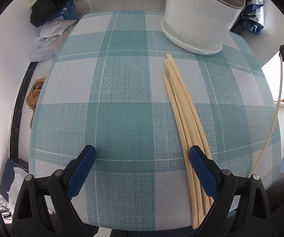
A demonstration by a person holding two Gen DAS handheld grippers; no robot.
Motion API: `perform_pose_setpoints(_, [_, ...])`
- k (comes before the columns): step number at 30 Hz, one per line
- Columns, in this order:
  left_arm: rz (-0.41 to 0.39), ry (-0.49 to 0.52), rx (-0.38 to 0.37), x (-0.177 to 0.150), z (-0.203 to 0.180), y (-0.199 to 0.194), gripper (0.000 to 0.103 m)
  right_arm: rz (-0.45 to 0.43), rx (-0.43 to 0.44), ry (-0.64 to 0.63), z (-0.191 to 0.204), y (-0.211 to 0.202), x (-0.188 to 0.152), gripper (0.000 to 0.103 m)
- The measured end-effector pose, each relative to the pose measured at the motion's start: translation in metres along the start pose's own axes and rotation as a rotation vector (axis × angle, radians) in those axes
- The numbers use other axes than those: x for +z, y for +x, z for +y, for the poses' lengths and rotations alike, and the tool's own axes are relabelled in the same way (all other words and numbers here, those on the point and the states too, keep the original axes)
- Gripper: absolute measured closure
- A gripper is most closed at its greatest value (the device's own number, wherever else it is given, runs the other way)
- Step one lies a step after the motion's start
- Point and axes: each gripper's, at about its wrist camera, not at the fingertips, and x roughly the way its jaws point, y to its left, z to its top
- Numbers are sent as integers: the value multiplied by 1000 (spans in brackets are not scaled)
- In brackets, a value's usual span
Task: Organize utensils
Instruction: 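Close the right gripper on one chopstick from the pile, then grasp another chopstick with the left gripper and lift it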
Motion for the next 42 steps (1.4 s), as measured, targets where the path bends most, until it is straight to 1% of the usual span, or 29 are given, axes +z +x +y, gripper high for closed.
perform_pose_setpoints(2, [12,-2,51,5,3,6,7,4,3,-11,2,-1,-1,100])
perform_pose_setpoints(5, [17,-21,49,9,7,8,7,2,7,-23,3,2,0,100])
perform_pose_setpoints(12, [6,-17,52,32,10,17,9,-11,18,-22,4,0,2,100])
perform_pose_setpoints(14, [-9,-25,61,38,14,19,10,-12,16,-23,4,0,2,100])
perform_pose_setpoints(15, [-13,-37,60,42,16,20,14,-14,13,-25,4,0,2,100])
perform_pose_setpoints(17, [-20,-41,56,47,15,20,26,-16,13,-29,5,0,2,100])
perform_pose_setpoints(18, [-18,-36,52,46,9,17,36,-15,14,-32,5,0,2,100])
perform_pose_setpoints(19, [-17,-26,51,48,6,16,50,-14,14,-35,6,1,2,100])
perform_pose_setpoints(20, [-13,-15,42,51,2,16,56,-16,11,-43,6,1,2,100])
perform_pose_setpoints(22, [-4,-4,41,53,-3,15,78,-14,9,-53,7,1,2,100])
perform_pose_setpoints(23, [0,1,36,53,-6,15,84,-14,7,-56,7,1,2,100])
perform_pose_setpoints(24, [3,6,35,53,-10,14,94,-13,7,-58,7,2,1,100])
perform_pose_setpoints(25, [5,11,34,53,-12,14,100,-11,4,-58,6,2,2,100])
perform_pose_setpoints(27, [9,4,46,52,-15,13,101,-12,2,-50,5,1,2,100])
perform_pose_setpoints(28, [9,-3,39,50,-16,12,101,-13,2,-48,6,1,2,100])
perform_pose_setpoints(33, [-55,-2,18,47,-17,-2,102,-34,0,-95,17,-3,-3,100])
perform_pose_setpoints(39, [-173,3,-26,36,-19,-44,102,-65,6,-169,36,-13,-13,100])
perform_pose_setpoints(42, [-259,2,-56,30,-21,-72,102,-98,10,-215,48,-21,-17,100])
